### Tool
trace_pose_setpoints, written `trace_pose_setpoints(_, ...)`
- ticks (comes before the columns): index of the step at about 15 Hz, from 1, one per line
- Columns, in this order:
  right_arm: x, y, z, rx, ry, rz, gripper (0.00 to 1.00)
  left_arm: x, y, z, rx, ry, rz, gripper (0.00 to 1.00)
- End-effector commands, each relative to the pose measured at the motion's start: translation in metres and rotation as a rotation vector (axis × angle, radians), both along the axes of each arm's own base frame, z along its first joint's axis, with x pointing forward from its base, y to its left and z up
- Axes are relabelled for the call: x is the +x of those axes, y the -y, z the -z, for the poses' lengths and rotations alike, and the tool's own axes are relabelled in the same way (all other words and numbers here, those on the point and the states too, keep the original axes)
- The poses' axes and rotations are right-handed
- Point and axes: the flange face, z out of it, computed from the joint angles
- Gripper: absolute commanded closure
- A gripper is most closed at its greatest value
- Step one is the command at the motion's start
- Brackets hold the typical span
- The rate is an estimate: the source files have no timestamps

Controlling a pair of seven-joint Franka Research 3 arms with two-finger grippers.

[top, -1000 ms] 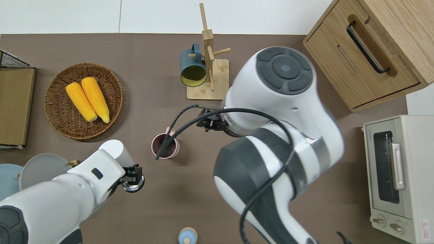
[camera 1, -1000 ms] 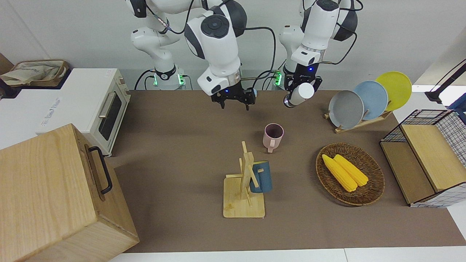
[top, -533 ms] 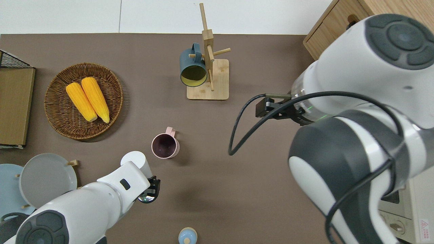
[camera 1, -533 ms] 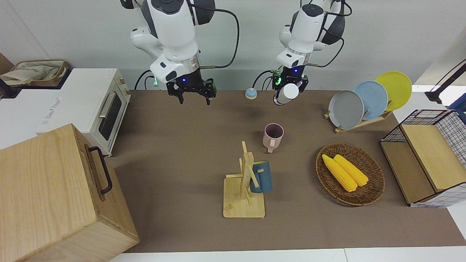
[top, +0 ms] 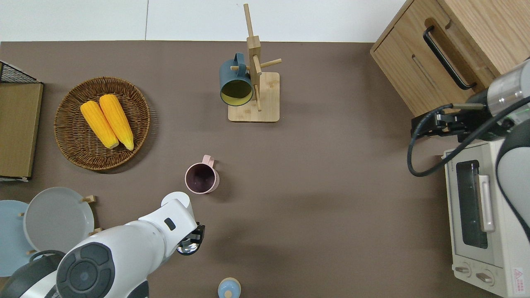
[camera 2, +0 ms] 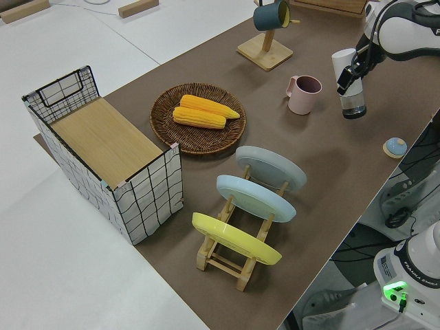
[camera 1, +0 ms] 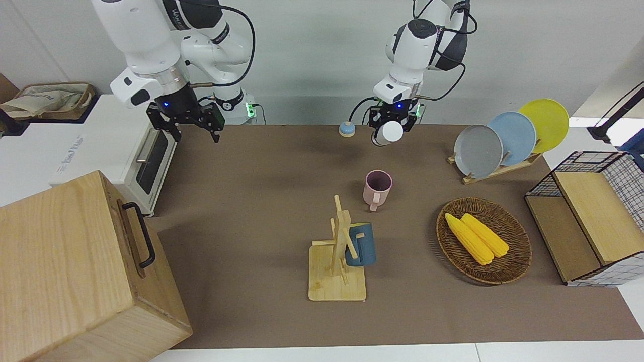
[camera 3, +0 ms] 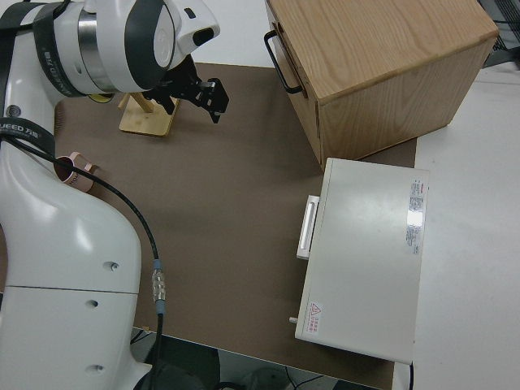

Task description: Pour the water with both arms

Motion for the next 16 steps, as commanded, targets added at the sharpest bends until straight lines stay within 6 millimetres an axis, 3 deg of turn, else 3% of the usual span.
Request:
trace_pose_setpoints(1, -0.010, 0.023, 0.002, -0.016, -0.023, -0.046, 0.015, 0.016, 0.013, 0.000, -0.012, -0.013, 0.000, 1.00)
trace_pose_setpoints(8, -0.011, 0.025, -0.001, 0.006, -0.025, -0.035, 0.017, 0.030, 0.017, 0.014, 0.007, -0.061, -0.001, 1.00)
trace_pose_setpoints(16, -0.011, 0.024, -0.003, 0.006, -0.016, -0.038, 0.015, 0.038, 0.023, 0.012, 0.023, -0.157, -0.007, 1.00)
